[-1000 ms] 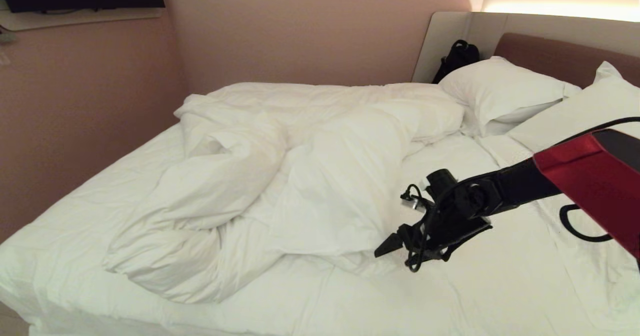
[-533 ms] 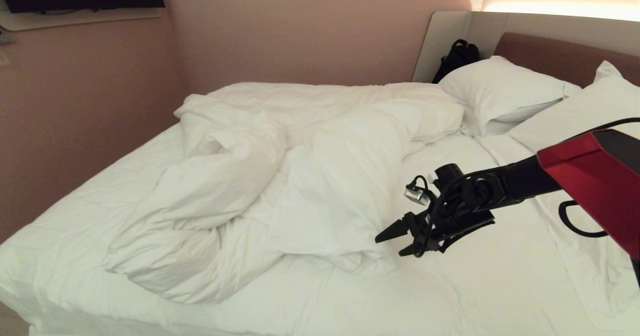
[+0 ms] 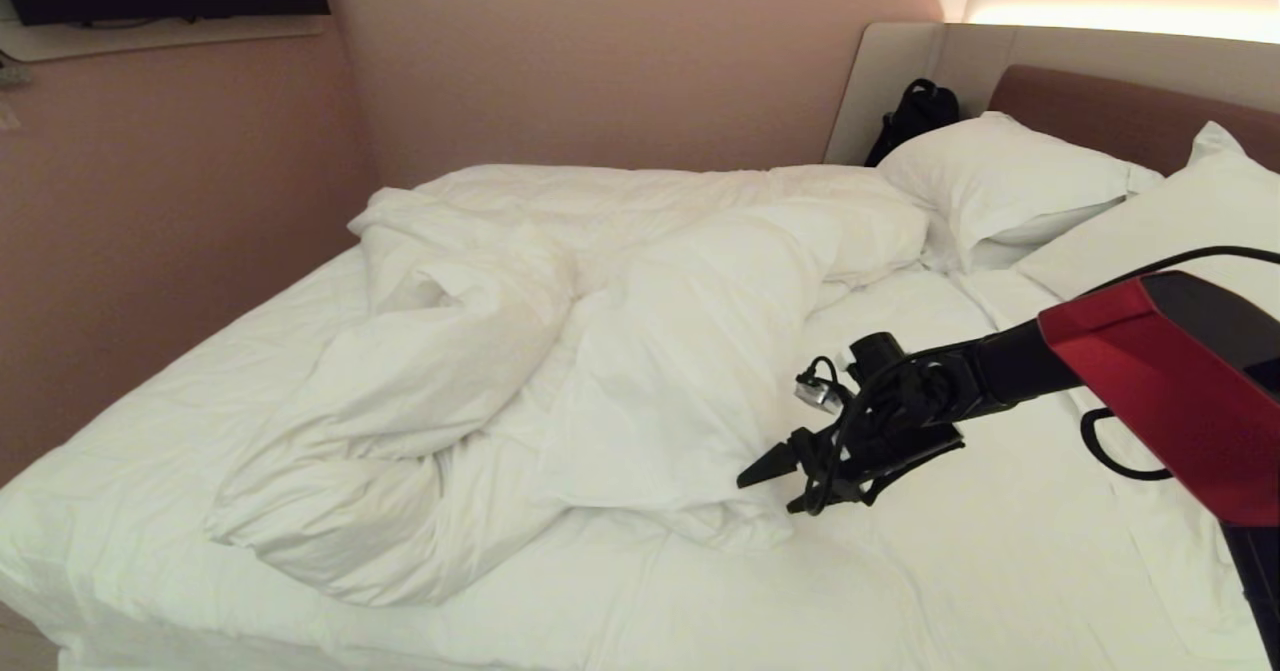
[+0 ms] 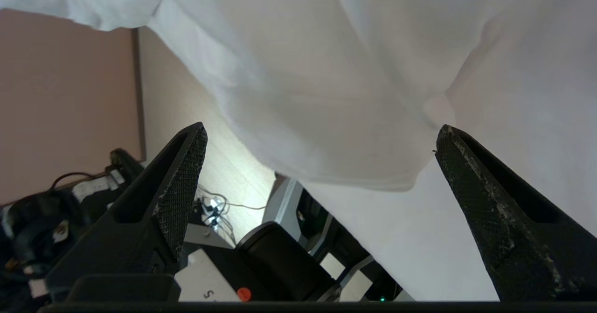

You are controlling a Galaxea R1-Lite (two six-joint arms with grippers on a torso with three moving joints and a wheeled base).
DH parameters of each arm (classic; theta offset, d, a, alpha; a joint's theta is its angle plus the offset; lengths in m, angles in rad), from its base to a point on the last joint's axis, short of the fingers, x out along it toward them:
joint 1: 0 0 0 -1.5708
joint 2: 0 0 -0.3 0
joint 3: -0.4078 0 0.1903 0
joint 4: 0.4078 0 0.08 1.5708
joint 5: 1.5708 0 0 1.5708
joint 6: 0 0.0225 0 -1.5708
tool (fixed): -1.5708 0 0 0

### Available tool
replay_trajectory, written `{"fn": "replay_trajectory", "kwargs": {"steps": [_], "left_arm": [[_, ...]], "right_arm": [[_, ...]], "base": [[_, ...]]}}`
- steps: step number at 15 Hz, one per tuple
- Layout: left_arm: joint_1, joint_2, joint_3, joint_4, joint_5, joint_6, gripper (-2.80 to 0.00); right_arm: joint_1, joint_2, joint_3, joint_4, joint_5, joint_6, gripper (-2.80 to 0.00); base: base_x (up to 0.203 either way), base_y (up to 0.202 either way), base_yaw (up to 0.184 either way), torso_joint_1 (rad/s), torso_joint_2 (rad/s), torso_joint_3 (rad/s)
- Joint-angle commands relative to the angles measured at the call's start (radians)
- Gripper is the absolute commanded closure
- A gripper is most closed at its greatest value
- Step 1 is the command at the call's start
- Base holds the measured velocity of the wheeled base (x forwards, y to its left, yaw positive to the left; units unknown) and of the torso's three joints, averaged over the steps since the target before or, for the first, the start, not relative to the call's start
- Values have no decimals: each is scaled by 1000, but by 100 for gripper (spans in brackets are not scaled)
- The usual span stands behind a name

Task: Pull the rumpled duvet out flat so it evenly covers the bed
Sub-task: Flatten the corners of the folded blanket

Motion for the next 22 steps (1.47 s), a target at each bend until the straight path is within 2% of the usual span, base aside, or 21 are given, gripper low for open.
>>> {"fn": "replay_trajectory", "kwargs": {"steps": [1,3,7,11,16,20,22], "left_arm": [[0,0,0,0,0,0,0],[0,0,0,0,0,0,0],[0,0,0,0,0,0,0],[0,0,-1,0,0,0,0],[0,0,0,0,0,0,0],[0,0,0,0,0,0,0],[0,0,-1,0,0,0,0]], "right_arm": [[12,17,-13,0,-75,18,-280],[14,17,-15,0,-76,34,-280],[20,17,-17,-68,-84,168,-280],[54,33,-39,-102,-165,264,-280],[61,37,-38,-107,-183,256,-280],[75,39,-26,-116,-258,230,-280],[80,40,-24,-119,-266,229,-280]], "base": [[0,0,0,0,0,0],[0,0,0,0,0,0],[0,0,0,0,0,0],[0,0,0,0,0,0],[0,0,0,0,0,0],[0,0,0,0,0,0],[0,0,0,0,0,0]]}}
